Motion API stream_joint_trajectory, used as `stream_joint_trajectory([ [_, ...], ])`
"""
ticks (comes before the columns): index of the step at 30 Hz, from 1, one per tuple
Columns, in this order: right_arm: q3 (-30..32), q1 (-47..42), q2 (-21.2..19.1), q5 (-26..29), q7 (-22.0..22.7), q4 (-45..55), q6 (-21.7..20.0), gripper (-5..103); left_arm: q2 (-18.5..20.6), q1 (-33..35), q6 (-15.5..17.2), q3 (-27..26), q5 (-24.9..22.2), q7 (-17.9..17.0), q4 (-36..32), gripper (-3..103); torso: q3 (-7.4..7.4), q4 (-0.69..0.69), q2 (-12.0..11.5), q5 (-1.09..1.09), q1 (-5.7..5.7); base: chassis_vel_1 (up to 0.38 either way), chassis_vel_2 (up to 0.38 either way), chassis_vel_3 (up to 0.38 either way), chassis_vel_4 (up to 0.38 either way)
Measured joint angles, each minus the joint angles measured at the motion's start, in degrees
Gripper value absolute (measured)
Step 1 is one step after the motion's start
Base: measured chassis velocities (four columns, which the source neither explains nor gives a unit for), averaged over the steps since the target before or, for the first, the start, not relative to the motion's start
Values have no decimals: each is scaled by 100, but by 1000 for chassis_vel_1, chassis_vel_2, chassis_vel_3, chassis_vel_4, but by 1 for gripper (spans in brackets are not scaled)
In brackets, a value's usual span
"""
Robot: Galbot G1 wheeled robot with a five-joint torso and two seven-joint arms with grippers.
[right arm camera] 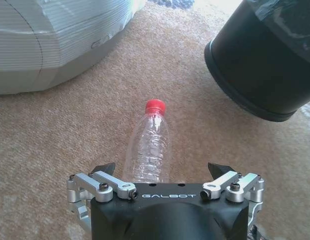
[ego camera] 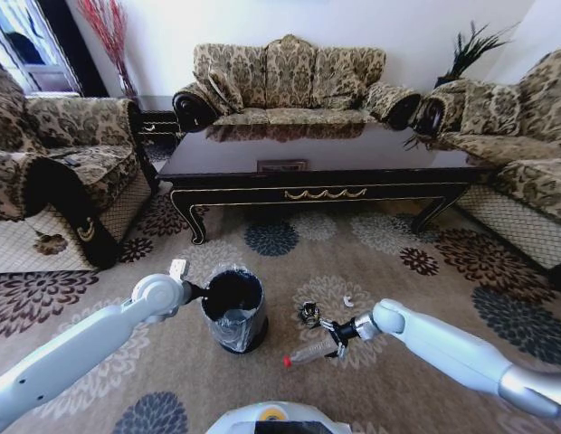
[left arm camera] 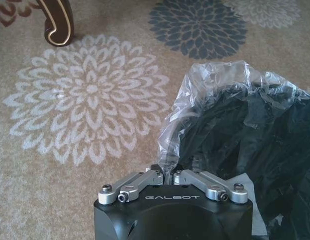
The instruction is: Move to the front of the table and pick up the trash from the floor, then place it into the trash bin.
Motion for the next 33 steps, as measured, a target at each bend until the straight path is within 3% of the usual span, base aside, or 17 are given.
stream_joint_trajectory([
  [14,-166,89,461,-205,-80,-761,115,100,-24,-30,0,-8,-2,57,29,4,0,0,0,1,0,0,0,0,0],
  [21,-267,183,666,-320,-332,-1163,224,103,-22,-22,0,-3,-10,39,-34,4,0,0,0,1,0,0,0,0,0],
  [26,-320,239,764,-339,-346,-1305,266,89,-15,3,0,-20,-8,36,-40,4,0,2,0,1,0,0,0,0,0],
  [29,-330,251,797,-338,-356,-1369,292,73,-15,4,0,-41,-8,36,-44,4,0,0,0,1,0,0,0,0,0],
  [33,-313,236,817,-341,-360,-1397,304,61,-19,10,0,-46,-9,37,-37,4,0,0,0,0,0,0,0,0,0],
])
